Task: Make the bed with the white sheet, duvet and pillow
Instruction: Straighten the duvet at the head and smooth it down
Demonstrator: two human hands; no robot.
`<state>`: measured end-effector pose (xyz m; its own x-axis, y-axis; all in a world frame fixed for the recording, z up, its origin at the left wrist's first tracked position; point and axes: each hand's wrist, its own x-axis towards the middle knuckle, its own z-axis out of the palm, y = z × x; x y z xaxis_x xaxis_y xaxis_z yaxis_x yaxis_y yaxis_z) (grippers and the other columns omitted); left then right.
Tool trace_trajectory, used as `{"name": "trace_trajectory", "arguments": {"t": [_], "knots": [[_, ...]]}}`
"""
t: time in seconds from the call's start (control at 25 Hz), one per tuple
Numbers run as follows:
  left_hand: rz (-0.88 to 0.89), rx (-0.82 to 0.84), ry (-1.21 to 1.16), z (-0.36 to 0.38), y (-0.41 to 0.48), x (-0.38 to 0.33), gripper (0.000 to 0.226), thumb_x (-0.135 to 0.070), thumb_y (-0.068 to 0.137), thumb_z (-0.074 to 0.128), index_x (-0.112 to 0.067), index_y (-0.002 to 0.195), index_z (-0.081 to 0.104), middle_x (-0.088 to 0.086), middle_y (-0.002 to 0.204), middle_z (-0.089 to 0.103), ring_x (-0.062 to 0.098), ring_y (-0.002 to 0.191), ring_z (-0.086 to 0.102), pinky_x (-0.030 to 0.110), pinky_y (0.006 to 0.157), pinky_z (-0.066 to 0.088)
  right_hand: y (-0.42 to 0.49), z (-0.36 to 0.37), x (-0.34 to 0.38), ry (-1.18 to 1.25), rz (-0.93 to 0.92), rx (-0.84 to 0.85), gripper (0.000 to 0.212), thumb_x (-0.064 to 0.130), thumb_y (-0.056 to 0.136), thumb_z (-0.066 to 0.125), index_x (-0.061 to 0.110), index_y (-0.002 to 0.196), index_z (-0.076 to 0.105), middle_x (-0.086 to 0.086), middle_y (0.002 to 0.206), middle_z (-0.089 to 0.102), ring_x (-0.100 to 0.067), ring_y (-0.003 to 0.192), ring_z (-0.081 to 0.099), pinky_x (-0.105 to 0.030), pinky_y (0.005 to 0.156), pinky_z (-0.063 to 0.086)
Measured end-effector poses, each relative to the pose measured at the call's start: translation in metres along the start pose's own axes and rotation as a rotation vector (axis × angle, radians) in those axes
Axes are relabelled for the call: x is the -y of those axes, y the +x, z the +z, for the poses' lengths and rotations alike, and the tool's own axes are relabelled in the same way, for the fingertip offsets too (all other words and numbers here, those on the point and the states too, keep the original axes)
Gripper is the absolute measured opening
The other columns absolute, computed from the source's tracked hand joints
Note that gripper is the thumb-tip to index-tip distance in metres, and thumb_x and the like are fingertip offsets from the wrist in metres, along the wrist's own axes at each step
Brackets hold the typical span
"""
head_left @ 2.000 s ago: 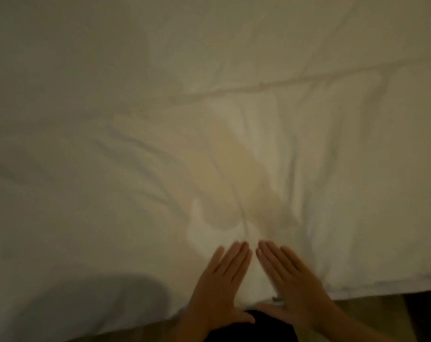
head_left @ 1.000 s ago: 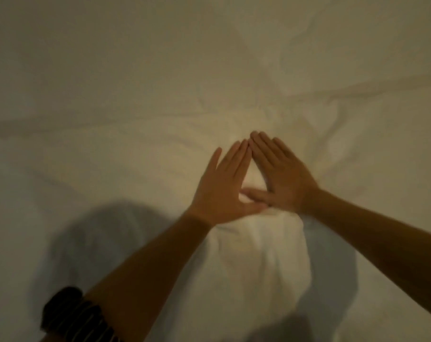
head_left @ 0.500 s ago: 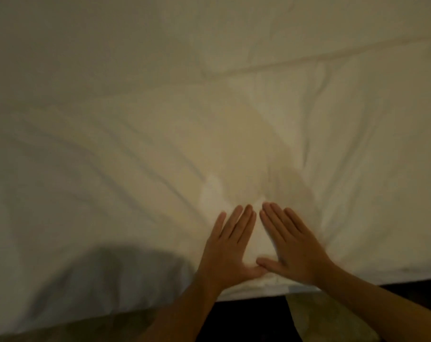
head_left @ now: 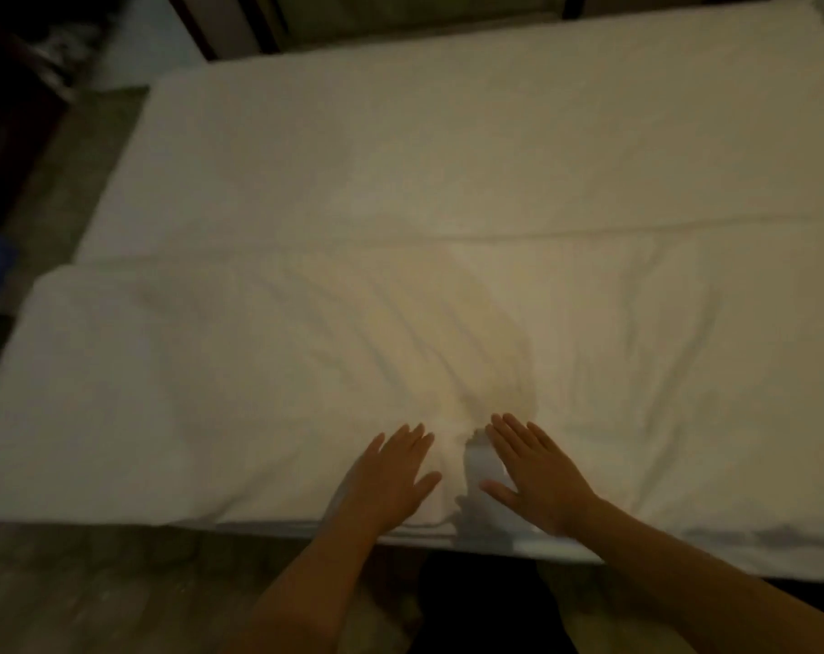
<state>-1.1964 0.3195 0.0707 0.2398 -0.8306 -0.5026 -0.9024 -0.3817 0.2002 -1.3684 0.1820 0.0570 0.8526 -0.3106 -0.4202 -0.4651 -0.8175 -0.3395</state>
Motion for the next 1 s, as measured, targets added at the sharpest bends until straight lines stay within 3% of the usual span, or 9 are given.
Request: {"name": "trace_trajectory", "arguments": {"t": [0.04, 0.12, 0.16, 0.24, 0.32, 0.6, 0.76, 1.0], "knots": [[-0.092, 0.025, -0.02, -0.019, -0.013, 0.013, 0.057, -0.046, 0.102, 0.026, -0.019, 0.151, 0.02, 0.0, 0.158, 0.017, 0.014, 0.145, 0.017, 0.033, 0.116, 0.016, 0.008, -0.021, 0.016, -0.004, -0.017, 0.049, 0.104, 0.076, 0.077, -0.008, 0.01, 0.147, 0.03, -0.01, 0.154, 0.028, -0.025, 0.142, 0.026, -0.036, 0.118, 0.012], [-0.235, 0.127, -0.099, -0.052, -0.04, 0.031, 0.056, -0.042, 0.102, 0.029, -0.02, 0.152, 0.015, 0.002, 0.158, 0.017, 0.018, 0.143, 0.021, 0.033, 0.115, 0.018, 0.02, -0.06, 0.044, -0.023, -0.04, 0.101, 0.109, 0.082, 0.07, -0.011, 0.014, 0.139, 0.039, -0.008, 0.144, 0.043, -0.024, 0.132, 0.039, -0.034, 0.108, 0.031], [-0.27, 0.134, -0.126, -0.068, -0.054, 0.039, 0.056, -0.043, 0.102, 0.03, -0.02, 0.151, 0.018, 0.003, 0.157, 0.023, 0.019, 0.141, 0.026, 0.034, 0.113, 0.022, 0.028, -0.079, 0.058, -0.048, -0.071, 0.119, 0.102, 0.081, 0.074, -0.005, 0.016, 0.136, 0.042, -0.006, 0.139, 0.048, -0.024, 0.126, 0.044, -0.034, 0.102, 0.036], [-0.317, 0.094, -0.171, -0.102, -0.085, 0.053, 0.054, -0.043, 0.101, 0.034, -0.02, 0.148, 0.025, 0.004, 0.151, 0.033, 0.02, 0.136, 0.035, 0.035, 0.109, 0.029, 0.043, -0.111, 0.093, -0.12, -0.121, 0.145, 0.065, 0.063, 0.094, 0.023, 0.016, 0.135, 0.042, -0.006, 0.137, 0.049, -0.024, 0.123, 0.047, -0.034, 0.098, 0.038], [-0.369, 0.006, -0.192, -0.126, -0.111, 0.07, 0.051, -0.044, 0.1, 0.037, -0.02, 0.145, 0.031, 0.004, 0.146, 0.04, 0.022, 0.131, 0.041, 0.036, 0.106, 0.033, 0.056, -0.135, 0.132, -0.18, -0.174, 0.162, 0.053, 0.052, 0.098, 0.034, 0.015, 0.135, 0.042, -0.006, 0.137, 0.05, -0.025, 0.122, 0.048, -0.033, 0.096, 0.039], [-0.564, -0.16, -0.345, -0.149, -0.229, 0.175, 0.047, -0.042, 0.098, 0.044, -0.021, 0.14, 0.04, 0.001, 0.141, 0.047, 0.022, 0.124, 0.048, 0.036, 0.103, 0.034, 0.11, -0.141, 0.312, -0.253, -0.382, 0.175, 0.058, 0.056, 0.096, 0.033, 0.017, 0.138, 0.037, -0.005, 0.136, 0.051, -0.024, 0.121, 0.049, -0.033, 0.094, 0.04], [-0.692, -0.171, -0.43, -0.133, -0.315, 0.285, 0.046, -0.038, 0.097, 0.048, -0.02, 0.139, 0.041, 0.003, 0.141, 0.046, 0.023, 0.122, 0.049, 0.037, 0.103, 0.037, 0.152, -0.111, 0.446, -0.225, -0.417, 0.192, 0.063, 0.059, 0.095, 0.032, 0.018, 0.142, 0.032, -0.004, 0.138, 0.048, -0.022, 0.123, 0.048, -0.034, 0.095, 0.041], [-0.763, -0.154, -0.496, -0.115, -0.404, 0.451, 0.036, -0.029, 0.097, 0.05, -0.014, 0.13, 0.048, 0.008, 0.129, 0.052, 0.023, 0.112, 0.054, 0.032, 0.092, 0.044, 0.216, -0.081, 0.61, -0.227, -0.401, 0.246, 0.061, 0.057, 0.095, 0.035, 0.016, 0.14, 0.034, -0.004, 0.14, 0.046, -0.022, 0.123, 0.047, -0.035, 0.098, 0.042]]}}
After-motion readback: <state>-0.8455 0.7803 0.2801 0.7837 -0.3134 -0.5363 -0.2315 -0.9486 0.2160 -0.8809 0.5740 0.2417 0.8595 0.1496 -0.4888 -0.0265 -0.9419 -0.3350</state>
